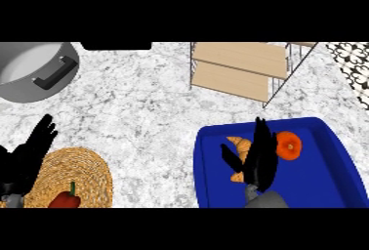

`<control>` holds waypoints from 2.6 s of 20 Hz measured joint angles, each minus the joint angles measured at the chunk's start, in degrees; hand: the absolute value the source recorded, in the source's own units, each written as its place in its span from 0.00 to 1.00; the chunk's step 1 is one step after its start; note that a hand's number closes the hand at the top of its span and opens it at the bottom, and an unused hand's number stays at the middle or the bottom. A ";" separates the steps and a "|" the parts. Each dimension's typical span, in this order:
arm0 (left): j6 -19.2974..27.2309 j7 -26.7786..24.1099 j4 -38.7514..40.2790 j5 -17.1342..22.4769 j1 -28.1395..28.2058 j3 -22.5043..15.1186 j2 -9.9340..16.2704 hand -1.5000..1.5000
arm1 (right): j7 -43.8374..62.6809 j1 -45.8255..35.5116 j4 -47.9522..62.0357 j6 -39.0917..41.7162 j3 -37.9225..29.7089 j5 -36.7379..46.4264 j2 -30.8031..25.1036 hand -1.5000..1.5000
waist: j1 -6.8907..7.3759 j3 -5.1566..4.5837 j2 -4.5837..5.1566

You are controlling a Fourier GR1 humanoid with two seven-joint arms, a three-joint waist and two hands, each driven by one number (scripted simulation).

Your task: Pick the croissant from the tray and place it in the tiered shelf

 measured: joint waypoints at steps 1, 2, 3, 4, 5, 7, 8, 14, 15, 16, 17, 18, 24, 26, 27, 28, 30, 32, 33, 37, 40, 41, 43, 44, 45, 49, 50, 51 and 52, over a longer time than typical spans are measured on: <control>-0.07 -0.08 0.12 -0.06 -0.01 0.06 0.11 0.50 | 2.23 -0.17 -0.29 3.28 0.45 0.95 -0.04 0.00 | 0.13 -0.06 -0.06; -0.21 -0.09 -0.09 -0.05 -0.02 0.00 0.13 0.50 | 4.55 -0.46 -0.18 6.57 0.96 1.94 0.01 0.00 | 0.43 -0.04 -0.06; -0.40 -0.07 -0.06 0.02 -0.12 0.04 0.22 0.50 | 6.81 -0.80 -0.14 9.97 1.50 2.90 0.04 0.00 | 0.60 -0.01 -0.03; -0.63 -0.07 0.06 0.13 -0.32 0.22 0.43 0.50 | 9.15 -1.28 -0.27 13.30 2.03 3.59 0.04 0.00 | 0.71 0.04 0.03; -0.55 0.01 0.10 0.08 -0.33 0.14 0.28 0.50 | 11.33 -1.71 -0.61 16.82 2.45 4.29 0.04 0.00 | 0.74 0.13 0.07; -0.73 -0.06 0.20 0.19 -0.68 0.19 0.14 0.50 | 15.86 -3.44 -1.68 23.90 3.60 5.07 -0.08 0.00 | 0.95 0.29 0.21; -0.79 -0.03 0.14 0.15 -0.63 0.06 0.04 0.50 | 17.75 -4.23 -2.51 27.29 4.23 5.25 -0.14 0.00 | 1.06 0.40 0.26; -1.90 -0.60 0.62 0.28 -0.57 0.25 -0.19 0.50 | 24.18 -7.45 -8.45 42.69 6.60 4.26 -0.50 0.00 | 1.26 0.85 0.66; -1.73 -0.90 0.94 -0.06 -0.69 0.25 -0.37 0.50 | 24.76 -7.27 -9.90 44.13 7.12 4.08 -0.56 0.00 | 1.16 0.89 0.69; -1.69 -0.58 0.96 0.02 -1.04 0.49 -0.34 0.50 | 25.13 -7.77 -10.62 45.48 6.96 3.65 -0.63 0.00 | 1.20 0.93 0.76; -1.76 -0.73 1.49 0.00 -1.36 0.62 -0.54 0.50 | 25.18 -7.73 -11.12 46.56 6.75 3.46 -0.67 0.00 | 1.15 0.96 0.82; -2.16 -0.93 1.79 0.14 -1.19 0.90 -0.42 0.50 | 25.02 -7.20 -11.71 47.52 6.50 3.50 -0.69 0.00 | 1.13 0.99 0.86; -3.03 -0.68 2.31 -0.04 -1.82 1.67 -0.30 0.50 | 24.80 -6.15 -13.34 51.58 4.79 4.05 -0.79 0.00 | 1.22 1.08 1.04; -2.98 -1.11 2.63 -0.47 -1.62 1.74 -0.75 0.50 | 24.45 -4.85 -14.16 52.21 4.10 4.70 -0.79 0.00 | 1.19 1.10 1.06; -3.18 -1.19 2.33 -0.46 -1.31 1.86 -0.79 0.50 | 24.16 -4.90 -14.56 52.76 3.15 4.85 -0.90 0.00 | 1.25 1.12 1.07; -2.90 -0.71 1.72 -0.75 -1.38 1.64 -1.10 0.50 | 23.49 -3.95 -14.78 52.93 2.71 5.24 -1.26 0.00 | 1.25 1.12 1.06; -3.39 -0.97 2.32 -0.95 -1.62 1.92 -1.35 0.50 | 22.60 -3.87 -14.87 53.69 2.07 5.96 -1.08 0.00 | 1.29 1.13 1.10; -3.20 -0.70 1.90 -1.45 -1.48 1.81 -2.04 0.50 | 21.76 -3.58 -15.25 54.26 1.18 6.48 -1.08 0.00 | 1.34 1.14 1.12; -3.14 -0.90 2.02 -1.70 -1.48 1.85 -2.41 0.50 | 21.14 -4.16 -15.05 54.80 0.22 6.62 -1.15 0.00 | 1.37 1.15 1.13; -3.03 -0.62 1.90 -2.76 -1.98 2.16 -3.17 0.50 | 20.53 -3.90 -12.77 54.14 -0.02 7.36 -0.70 0.00 | 1.49 1.13 1.13; -3.52 -0.82 1.43 -3.00 -1.26 2.77 -3.53 0.50 | 20.61 -4.33 -10.87 53.07 -0.22 7.15 -0.52 0.00 | 1.63 1.06 1.02; -3.99 -1.29 1.91 -3.05 -1.01 3.21 -3.33 0.50 | 20.22 -4.21 -10.55 52.94 -0.74 7.19 -0.42 0.00 | 1.64 1.03 0.97; -4.22 -0.52 1.39 -3.16 -1.12 3.37 -3.56 0.50 | 19.62 -4.14 -9.93 52.37 -1.62 7.03 -0.31 1.00 | 1.68 0.92 0.80; -4.33 -1.01 1.34 -3.53 -0.66 3.32 -3.85 0.50 | 19.48 -3.83 -9.86 51.79 -1.56 6.98 -0.30 1.00 | 1.71 0.87 0.71; -4.63 -0.47 0.93 -3.25 -0.76 3.83 -3.59 0.50 | 19.19 -3.43 -10.17 51.33 -1.77 6.96 -0.22 1.00 | 1.74 0.81 0.62; -5.96 -0.47 1.57 -3.25 -1.34 4.98 -3.27 0.50 | 17.85 -2.90 -10.02 50.24 -2.38 7.33 -0.04 1.00 | 1.70 0.54 0.22; -6.06 0.21 0.81 -3.18 -1.29 5.12 -3.17 0.50 | 17.76 -3.29 -9.57 50.31 -2.62 7.68 -0.02 1.00 | 1.71 0.51 0.18; -5.30 0.77 -0.35 -3.82 -0.77 4.42 -3.97 0.50 | 17.80 -3.63 -9.23 50.36 -2.68 8.03 -0.06 1.00 | 1.72 0.50 0.17; -5.54 0.68 -0.33 -3.86 -0.55 4.55 -4.12 0.50 | 17.57 -3.52 -9.20 50.32 -2.67 8.49 -0.01 1.00 | 1.70 0.47 0.12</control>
